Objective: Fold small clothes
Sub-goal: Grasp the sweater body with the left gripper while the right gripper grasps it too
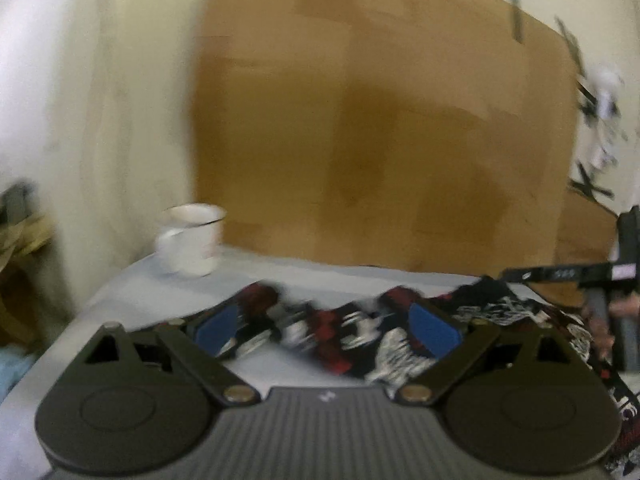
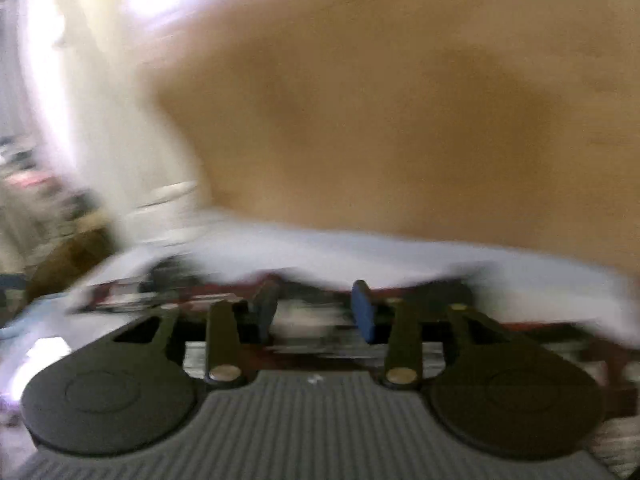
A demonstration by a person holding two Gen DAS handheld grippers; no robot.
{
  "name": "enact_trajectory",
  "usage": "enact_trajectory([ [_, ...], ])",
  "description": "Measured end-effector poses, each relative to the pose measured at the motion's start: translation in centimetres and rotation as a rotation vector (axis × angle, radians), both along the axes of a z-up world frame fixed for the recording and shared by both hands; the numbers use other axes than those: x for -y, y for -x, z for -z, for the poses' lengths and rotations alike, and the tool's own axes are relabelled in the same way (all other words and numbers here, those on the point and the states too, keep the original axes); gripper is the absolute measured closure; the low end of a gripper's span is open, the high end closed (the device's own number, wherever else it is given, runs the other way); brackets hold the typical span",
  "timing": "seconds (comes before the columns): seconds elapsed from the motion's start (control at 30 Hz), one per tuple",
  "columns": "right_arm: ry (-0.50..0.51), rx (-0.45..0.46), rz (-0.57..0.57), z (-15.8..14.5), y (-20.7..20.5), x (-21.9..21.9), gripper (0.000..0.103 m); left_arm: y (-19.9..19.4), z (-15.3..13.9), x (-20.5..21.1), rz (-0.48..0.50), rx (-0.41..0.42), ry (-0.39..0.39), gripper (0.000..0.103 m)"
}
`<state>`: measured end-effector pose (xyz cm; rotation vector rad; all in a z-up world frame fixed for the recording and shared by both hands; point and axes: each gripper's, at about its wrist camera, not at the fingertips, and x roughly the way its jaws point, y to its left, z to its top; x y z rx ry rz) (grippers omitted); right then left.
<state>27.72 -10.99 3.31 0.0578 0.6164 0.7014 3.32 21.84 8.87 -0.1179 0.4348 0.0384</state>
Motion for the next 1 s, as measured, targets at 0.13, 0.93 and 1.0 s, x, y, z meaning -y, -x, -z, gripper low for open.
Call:
enact_trajectory([
  [0.13, 0.147, -0.005, 0.170, 1.1, -4.6, 7.3, 0.038, -7.9, 0.8, 4.3, 0.109, -0.045, -0.093, 0.003],
  [0.93, 0.352, 0.015, 0.263, 7.0, -7.0, 11.2, 0.054, -22.7, 11.2, 13.9, 0.055, -0.333, -0.318, 0.076],
  [1.0, 0.257, 0.021, 0.268, 5.3, -6.1, 12.2, 0.048, -22.3, 11.0, 14.1, 0.048, -0.336, -0.345, 0.061],
])
